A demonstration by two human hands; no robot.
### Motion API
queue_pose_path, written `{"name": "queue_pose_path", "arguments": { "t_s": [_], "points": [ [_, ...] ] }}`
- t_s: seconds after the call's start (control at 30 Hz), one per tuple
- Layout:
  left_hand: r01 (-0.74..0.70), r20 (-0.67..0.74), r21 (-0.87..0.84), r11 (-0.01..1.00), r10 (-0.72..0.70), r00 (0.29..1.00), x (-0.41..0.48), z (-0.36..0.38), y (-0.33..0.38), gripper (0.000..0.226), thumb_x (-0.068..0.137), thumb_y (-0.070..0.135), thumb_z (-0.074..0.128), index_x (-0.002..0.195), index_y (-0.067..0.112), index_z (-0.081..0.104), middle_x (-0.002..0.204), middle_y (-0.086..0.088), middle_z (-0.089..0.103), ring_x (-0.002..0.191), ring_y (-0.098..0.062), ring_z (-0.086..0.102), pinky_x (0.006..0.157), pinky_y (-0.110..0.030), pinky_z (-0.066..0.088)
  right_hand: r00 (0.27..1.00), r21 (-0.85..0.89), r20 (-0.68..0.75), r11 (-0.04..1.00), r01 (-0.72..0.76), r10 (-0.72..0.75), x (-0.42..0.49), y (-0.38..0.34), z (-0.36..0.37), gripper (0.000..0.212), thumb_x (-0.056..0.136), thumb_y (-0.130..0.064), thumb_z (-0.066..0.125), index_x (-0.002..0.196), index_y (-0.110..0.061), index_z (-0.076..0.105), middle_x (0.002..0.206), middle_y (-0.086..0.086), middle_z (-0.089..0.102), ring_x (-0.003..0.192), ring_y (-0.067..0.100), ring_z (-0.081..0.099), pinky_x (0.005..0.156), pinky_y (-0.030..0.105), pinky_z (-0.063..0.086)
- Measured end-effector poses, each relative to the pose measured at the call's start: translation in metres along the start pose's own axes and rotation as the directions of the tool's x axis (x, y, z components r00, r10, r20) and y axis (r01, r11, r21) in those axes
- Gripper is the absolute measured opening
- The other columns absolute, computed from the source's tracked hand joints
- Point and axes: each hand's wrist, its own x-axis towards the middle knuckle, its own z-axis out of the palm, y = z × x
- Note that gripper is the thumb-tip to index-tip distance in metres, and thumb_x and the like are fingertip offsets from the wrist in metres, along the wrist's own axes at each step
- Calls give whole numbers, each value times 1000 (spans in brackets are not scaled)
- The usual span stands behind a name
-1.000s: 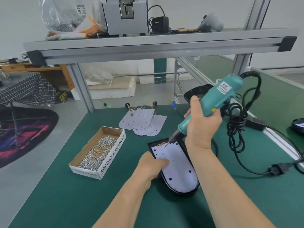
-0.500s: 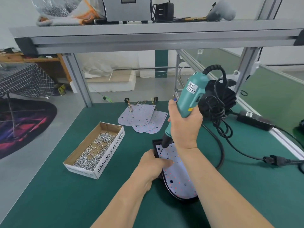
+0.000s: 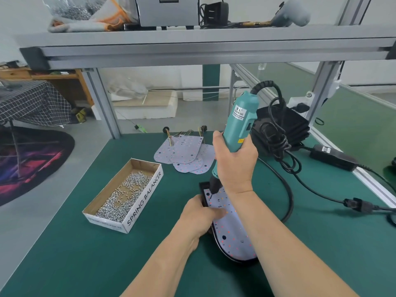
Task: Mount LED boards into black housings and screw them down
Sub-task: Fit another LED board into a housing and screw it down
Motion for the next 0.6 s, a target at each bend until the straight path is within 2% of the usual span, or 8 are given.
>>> {"name": "queue_pose_path", "arguments": {
  "t_s": [0.07, 0.13, 0.23, 0.3, 0.4, 0.53, 0.6],
  "points": [
    [-1, 9, 3, 1000, 1, 1000, 1, 0, -1, 25, 80, 6, 73, 104, 12, 70, 95, 1, 79, 89, -20, 75, 78, -33, 60, 1000, 1, 22, 1000, -12, 12, 0, 3, 1, 33, 83, -23, 73, 68, -22, 43, 51, -18, 48, 49, 5, 43, 56, 19, 39],
    [-5, 16, 0, 1000, 5, 1000, 2, 0, -1, 28, 79, 5, 74, 106, 11, 71, 97, 0, 78, 93, -21, 75, 92, -41, 58, 998, -7, 51, 1000, -20, 20, 0, 5, 2, 36, 84, -22, 73, 67, -23, 42, 50, -19, 47, 49, 5, 42, 55, 18, 38],
    [-15, 15, -6, 1000, 15, 1000, 4, 0, -3, 30, 78, 3, 75, 107, 11, 71, 98, 0, 78, 94, -21, 74, 95, -42, 57, 998, 4, 53, 999, -40, 40, 0, 4, 1, 33, 83, -23, 73, 68, -20, 44, 51, -18, 47, 50, 8, 43, 56, 22, 40],
    [-20, 12, -13, 1000, 20, 1000, 4, 1, -5, 30, 78, 1, 74, 107, 10, 71, 99, -1, 78, 95, -21, 74, 95, -42, 56, 998, 25, 26, 998, -57, 56, -1, 3, -2, 29, 81, -26, 71, 69, -18, 45, 54, -14, 50, 52, 14, 46, 55, 30, 44],
    [-20, 12, -13, 1000, 20, 1000, 3, 0, -5, 30, 79, -1, 74, 107, 9, 71, 99, -2, 78, 95, -22, 74, 95, -42, 56, 996, 45, 15, 995, -85, 84, -2, 1, -5, 25, 80, -27, 70, 74, -14, 49, 60, 5, 53, 55, 24, 49, 58, 44, 50],
    [-12, 32, 1, 1000, 12, 999, 3, -3, -4, 31, 81, 1, 74, 110, 9, 69, 100, -1, 78, 96, -21, 74, 92, -38, 57, 997, 33, 37, 997, -68, 66, -5, -4, -7, 29, 81, -31, 72, 76, -11, 51, 60, -6, 53, 56, 19, 51, 60, 42, 52],
    [-4, 35, 7, 1000, 4, 999, 3, -3, -3, 31, 81, 2, 73, 111, 10, 69, 100, -1, 78, 96, -21, 74, 91, -38, 57, 997, 39, 47, 997, -61, 59, -4, -5, -10, 33, 82, -36, 72, 81, -9, 54, 64, 1, 57, 61, 29, 56, 66, 47, 55]
  ]
}}
